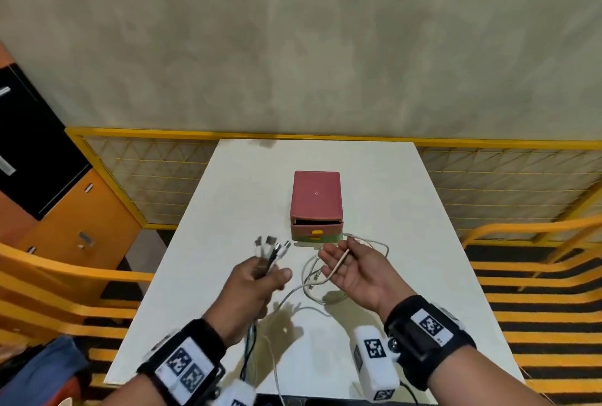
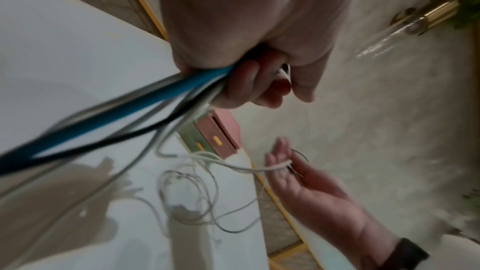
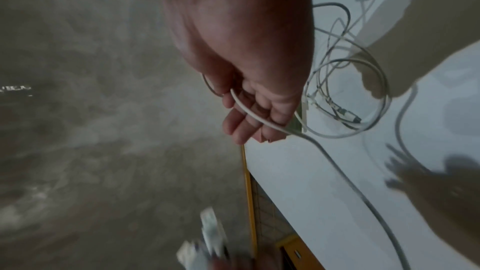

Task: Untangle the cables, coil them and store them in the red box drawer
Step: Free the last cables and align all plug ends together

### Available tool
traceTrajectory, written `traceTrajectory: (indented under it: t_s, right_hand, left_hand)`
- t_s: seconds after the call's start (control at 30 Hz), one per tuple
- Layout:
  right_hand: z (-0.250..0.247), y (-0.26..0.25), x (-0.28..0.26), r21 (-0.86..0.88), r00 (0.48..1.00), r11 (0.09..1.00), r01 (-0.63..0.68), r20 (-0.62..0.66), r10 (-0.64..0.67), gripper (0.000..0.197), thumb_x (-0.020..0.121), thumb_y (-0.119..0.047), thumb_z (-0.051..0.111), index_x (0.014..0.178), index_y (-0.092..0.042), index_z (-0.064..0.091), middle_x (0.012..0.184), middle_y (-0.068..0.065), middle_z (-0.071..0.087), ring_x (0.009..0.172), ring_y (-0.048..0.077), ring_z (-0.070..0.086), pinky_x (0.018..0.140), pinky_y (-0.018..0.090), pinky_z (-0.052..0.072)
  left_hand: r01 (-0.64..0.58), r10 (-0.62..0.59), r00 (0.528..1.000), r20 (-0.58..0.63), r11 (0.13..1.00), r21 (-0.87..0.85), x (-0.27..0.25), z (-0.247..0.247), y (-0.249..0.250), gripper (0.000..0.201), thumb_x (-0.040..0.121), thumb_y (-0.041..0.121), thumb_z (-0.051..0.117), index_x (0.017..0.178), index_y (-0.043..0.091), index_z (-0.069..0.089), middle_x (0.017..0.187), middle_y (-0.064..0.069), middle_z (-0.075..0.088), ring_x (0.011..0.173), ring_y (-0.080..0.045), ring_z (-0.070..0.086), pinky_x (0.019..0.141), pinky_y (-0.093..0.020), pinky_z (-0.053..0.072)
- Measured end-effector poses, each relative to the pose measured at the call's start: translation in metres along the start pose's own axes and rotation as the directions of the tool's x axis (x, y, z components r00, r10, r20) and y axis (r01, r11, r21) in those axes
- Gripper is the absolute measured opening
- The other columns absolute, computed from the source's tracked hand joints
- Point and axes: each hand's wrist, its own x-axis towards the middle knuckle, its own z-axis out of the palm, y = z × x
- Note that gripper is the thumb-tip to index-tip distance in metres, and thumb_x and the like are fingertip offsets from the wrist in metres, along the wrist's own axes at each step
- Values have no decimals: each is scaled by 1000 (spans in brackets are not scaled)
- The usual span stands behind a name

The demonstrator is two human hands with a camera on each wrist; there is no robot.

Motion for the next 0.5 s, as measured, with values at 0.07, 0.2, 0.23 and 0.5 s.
traceTrajectory:
  t_s: [0.07,0.2,0.23,0.5]
  right_hand:
    - [7,8,-7,15,999,1000,-9,52,8,27,102,-21,41,84,-9,57,87,17,76,79,29,75,77,42,56]
    - [19,12,-22,72,986,997,-17,168,5,29,98,-12,44,80,-2,65,62,10,64,54,21,66,53,27,57]
    - [20,12,-24,76,983,997,-16,182,2,29,98,-11,44,82,-1,66,62,10,63,52,20,66,52,28,56]
    - [6,-21,-17,48,987,998,-37,157,29,27,98,-13,43,77,-8,59,92,20,74,95,33,67,84,50,51]
  left_hand:
    - [-67,68,998,-7,997,35,11,30,4,22,83,10,76,78,9,55,48,7,43,38,-8,33,39,-18,27]
    - [-99,103,994,-37,991,91,25,65,5,28,65,14,81,86,6,65,80,-6,74,70,-18,69,68,-37,59]
    - [-99,105,993,-49,989,112,26,67,5,28,64,15,80,86,8,66,81,-6,74,73,-19,69,72,-38,58]
    - [56,-102,954,283,984,169,5,39,-3,20,70,5,80,73,14,62,61,-5,52,42,-11,35,42,-20,25]
